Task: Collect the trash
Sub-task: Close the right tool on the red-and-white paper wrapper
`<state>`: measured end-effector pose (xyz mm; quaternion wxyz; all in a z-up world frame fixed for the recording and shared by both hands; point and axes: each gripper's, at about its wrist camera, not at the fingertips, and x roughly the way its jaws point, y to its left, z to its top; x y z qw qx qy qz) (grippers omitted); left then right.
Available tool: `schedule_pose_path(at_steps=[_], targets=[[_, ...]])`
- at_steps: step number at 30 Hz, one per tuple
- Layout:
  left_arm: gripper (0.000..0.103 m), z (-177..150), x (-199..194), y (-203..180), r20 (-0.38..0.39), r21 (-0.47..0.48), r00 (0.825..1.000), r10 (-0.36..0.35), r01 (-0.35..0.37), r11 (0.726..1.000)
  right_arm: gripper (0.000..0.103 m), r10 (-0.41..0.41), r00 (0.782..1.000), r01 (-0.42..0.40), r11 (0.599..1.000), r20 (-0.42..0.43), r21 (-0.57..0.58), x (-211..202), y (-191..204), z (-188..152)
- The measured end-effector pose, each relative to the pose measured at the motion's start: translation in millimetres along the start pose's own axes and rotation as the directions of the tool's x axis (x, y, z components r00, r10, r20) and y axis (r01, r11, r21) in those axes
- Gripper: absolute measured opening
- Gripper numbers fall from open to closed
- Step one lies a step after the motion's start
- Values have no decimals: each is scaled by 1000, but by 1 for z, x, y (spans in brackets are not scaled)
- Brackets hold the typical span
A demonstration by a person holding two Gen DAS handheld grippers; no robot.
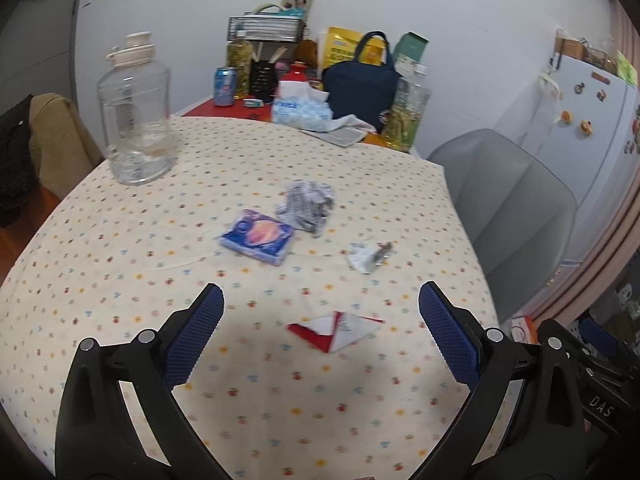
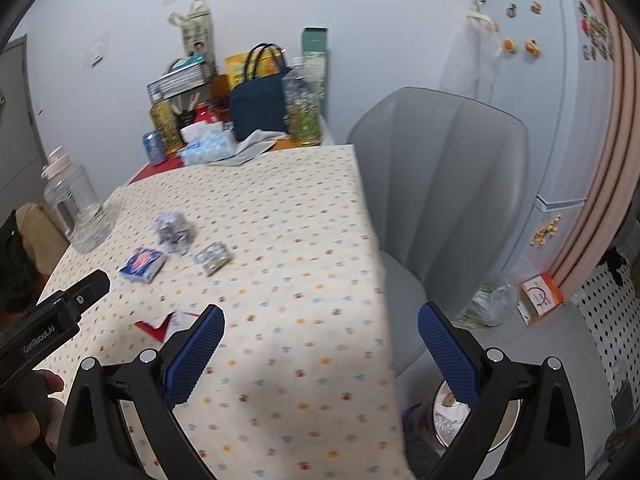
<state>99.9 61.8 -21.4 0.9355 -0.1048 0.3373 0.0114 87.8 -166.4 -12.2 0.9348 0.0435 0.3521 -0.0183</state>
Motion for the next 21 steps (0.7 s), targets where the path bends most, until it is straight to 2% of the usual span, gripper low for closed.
schedule_pose_path(at_steps=[8, 21], targets=[[97, -5, -1, 46, -2, -40, 999, 48, -48, 998, 95, 24, 999, -27, 998, -46, -54, 15, 47, -10], [97, -17, 12, 112, -48, -137, 992, 119, -125, 983, 95, 74, 989, -95, 981, -126, -168, 47, 113, -29]])
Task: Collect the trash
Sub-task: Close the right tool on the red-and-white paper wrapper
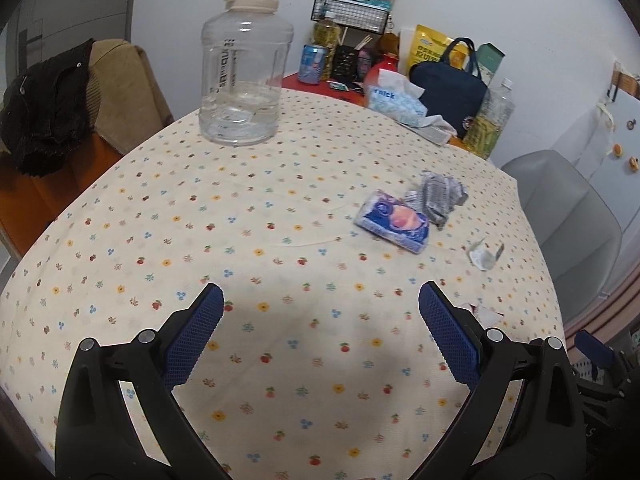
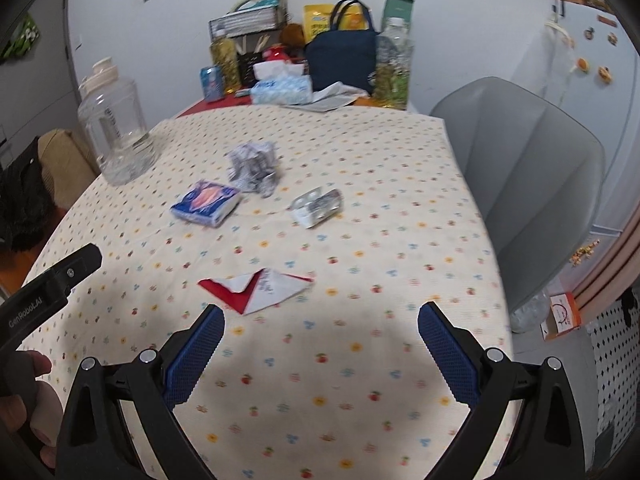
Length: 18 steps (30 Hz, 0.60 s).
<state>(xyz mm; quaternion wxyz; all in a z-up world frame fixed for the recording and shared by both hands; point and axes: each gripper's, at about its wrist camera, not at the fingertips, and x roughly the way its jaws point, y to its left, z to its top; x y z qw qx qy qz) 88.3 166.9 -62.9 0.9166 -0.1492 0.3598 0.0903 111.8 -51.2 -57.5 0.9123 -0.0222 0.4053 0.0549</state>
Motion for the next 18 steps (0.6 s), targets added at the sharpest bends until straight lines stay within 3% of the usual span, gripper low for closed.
schedule_pose_path(at_steps=[18], targets=[[97, 2, 39, 23, -59, -34, 998, 22, -24, 999, 95, 35, 994, -43, 996, -105, -75, 58, 41, 2]])
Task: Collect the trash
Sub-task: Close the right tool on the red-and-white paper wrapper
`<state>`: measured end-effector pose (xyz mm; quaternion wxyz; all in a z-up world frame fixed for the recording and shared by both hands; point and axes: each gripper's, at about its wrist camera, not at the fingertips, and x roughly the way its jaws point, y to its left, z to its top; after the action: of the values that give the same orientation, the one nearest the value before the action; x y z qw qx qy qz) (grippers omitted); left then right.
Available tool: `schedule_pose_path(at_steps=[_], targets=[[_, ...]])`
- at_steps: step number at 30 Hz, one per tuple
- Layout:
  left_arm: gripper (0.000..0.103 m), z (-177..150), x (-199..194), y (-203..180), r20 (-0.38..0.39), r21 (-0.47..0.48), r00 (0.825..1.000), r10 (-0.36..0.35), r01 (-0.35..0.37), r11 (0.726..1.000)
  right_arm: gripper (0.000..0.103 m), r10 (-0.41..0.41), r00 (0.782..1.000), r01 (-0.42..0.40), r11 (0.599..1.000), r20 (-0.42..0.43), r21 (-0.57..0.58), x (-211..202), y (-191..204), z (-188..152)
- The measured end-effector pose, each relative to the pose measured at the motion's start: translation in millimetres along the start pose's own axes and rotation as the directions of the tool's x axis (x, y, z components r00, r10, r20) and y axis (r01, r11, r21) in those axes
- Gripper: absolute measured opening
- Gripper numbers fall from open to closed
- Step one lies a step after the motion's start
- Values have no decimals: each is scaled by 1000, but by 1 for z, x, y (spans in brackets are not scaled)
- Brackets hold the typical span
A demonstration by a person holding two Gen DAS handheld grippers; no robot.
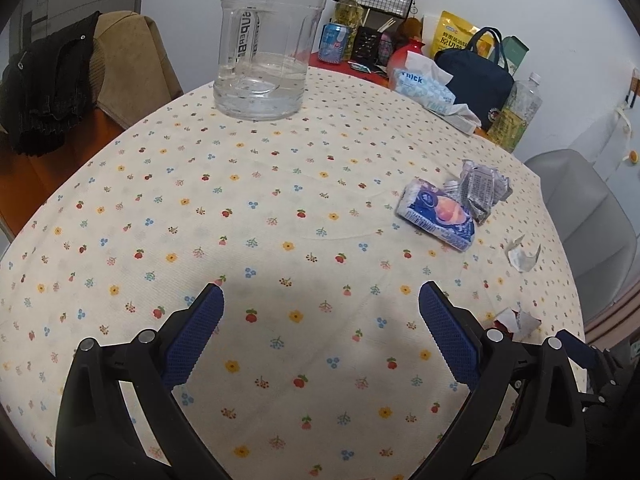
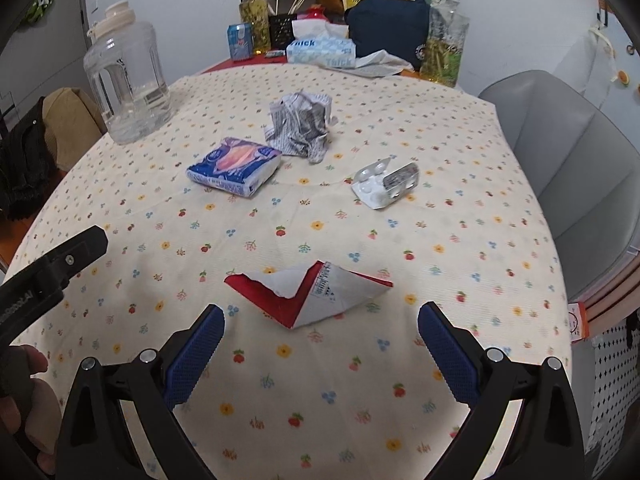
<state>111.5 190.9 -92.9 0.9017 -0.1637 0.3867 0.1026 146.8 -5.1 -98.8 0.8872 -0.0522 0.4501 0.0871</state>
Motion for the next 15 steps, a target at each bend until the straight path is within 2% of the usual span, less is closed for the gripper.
schedule_pose_path(at_steps=[13, 15], targets=[[97, 5, 21, -4, -31, 15, 1000, -3, 4, 1000, 95, 12, 999, -12, 1000, -35, 9, 26, 1, 10], [97, 6, 22, -5, -33, 18, 999, 0, 1, 1000, 91, 17, 999, -16, 1000, -30, 22, 27, -2, 11]])
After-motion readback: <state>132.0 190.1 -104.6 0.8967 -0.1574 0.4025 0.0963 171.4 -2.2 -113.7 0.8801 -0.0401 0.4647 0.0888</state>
